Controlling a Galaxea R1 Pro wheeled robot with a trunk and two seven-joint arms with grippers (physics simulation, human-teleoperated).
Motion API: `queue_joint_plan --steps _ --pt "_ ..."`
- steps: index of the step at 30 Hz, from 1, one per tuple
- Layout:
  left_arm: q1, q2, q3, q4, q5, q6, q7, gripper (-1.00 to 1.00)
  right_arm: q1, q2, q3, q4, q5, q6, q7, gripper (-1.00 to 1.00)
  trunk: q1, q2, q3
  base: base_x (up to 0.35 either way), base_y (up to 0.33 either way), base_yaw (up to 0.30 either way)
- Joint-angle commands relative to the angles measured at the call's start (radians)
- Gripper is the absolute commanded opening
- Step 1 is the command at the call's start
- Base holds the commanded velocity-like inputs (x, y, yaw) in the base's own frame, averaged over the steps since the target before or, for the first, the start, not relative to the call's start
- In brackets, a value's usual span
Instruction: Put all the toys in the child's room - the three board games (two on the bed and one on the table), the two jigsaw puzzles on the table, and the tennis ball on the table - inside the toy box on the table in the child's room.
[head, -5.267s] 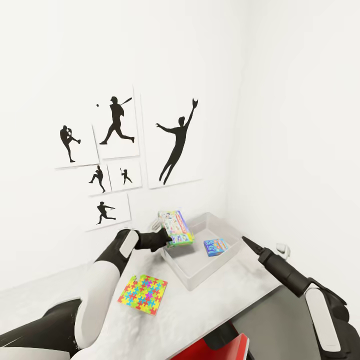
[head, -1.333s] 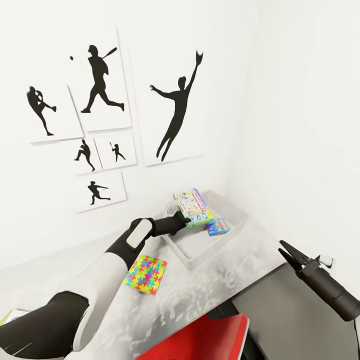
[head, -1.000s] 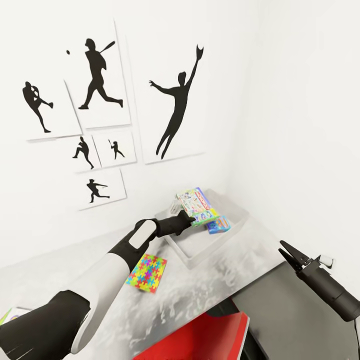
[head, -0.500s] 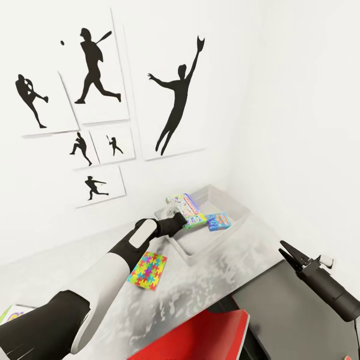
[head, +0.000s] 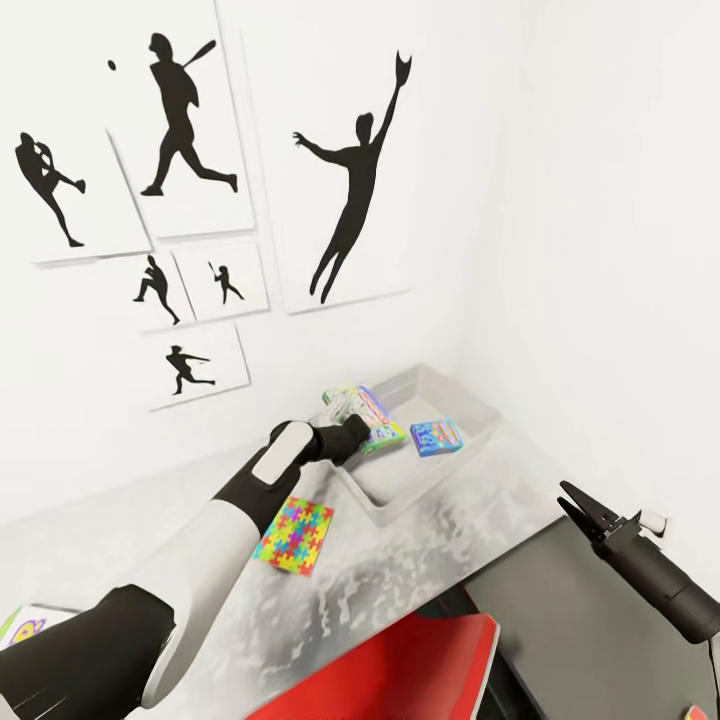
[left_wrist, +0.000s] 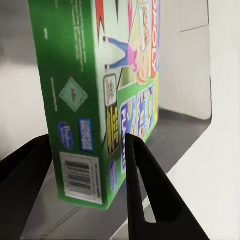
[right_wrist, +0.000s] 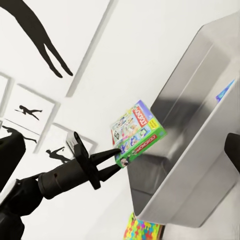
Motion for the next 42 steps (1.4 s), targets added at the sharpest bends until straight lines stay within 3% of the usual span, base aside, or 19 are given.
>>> queue_joint_plan --steps 1,10,15,18,23,26,35,42 --pt "-0.001 0.0 -0.001 -0.003 0.015 -0.001 0.016 -1.0 -0.001 0.0 -0.001 0.0 0.0 0.005 0.002 1.0 0.001 -0.002 -0.004 0.0 0.0 0.0" --pt "-0.001 0.0 -0.001 -0.015 0.031 0.006 0.027 -1.0 -0.001 0.0 -0.001 0.0 0.0 0.003 0.002 1.0 0.001 -0.002 -0.018 0.0 0.0 0.0" --pt "-0.001 0.0 -0.003 -0.063 0.063 0.012 0.049 -1.0 -0.001 0.0 -0.001 0.001 0.0 0.002 0.002 1.0 0.001 -0.002 -0.026 0.0 0.0 0.0" --pt "-0.001 0.0 -0.028 -0.098 0.097 0.012 0.087 -1.0 -0.001 0.0 -0.001 0.001 0.0 0.002 0.002 1.0 0.001 -0.002 -0.031 0.0 0.0 0.0" --pt "-0.001 0.0 -0.096 -0.142 0.232 0.006 0.166 -1.0 -0.001 0.0 -0.001 0.001 0.0 0.002 0.002 1.0 0.001 -0.002 -0.04 0.0 0.0 0.0" --pt "-0.001 0.0 -0.11 -0.152 0.271 0.003 0.197 -1.0 -0.001 0.0 -0.001 0.001 0.0 0.002 0.002 1.0 0.001 -0.002 -0.044 0.0 0.0 0.0" --pt "-0.001 0.0 -0.116 -0.159 0.287 -0.001 0.272 -1.0 -0.001 0.0 -0.001 0.001 0.0 0.002 0.002 1.0 0.001 -0.002 -0.059 0.0 0.0 0.0" --pt "-0.001 0.0 -0.116 -0.16 0.288 -0.062 0.314 -1.0 -0.001 0.0 -0.001 0.001 0.0 0.001 0.002 1.0 0.001 -0.002 -0.07 0.0 0.0 0.0"
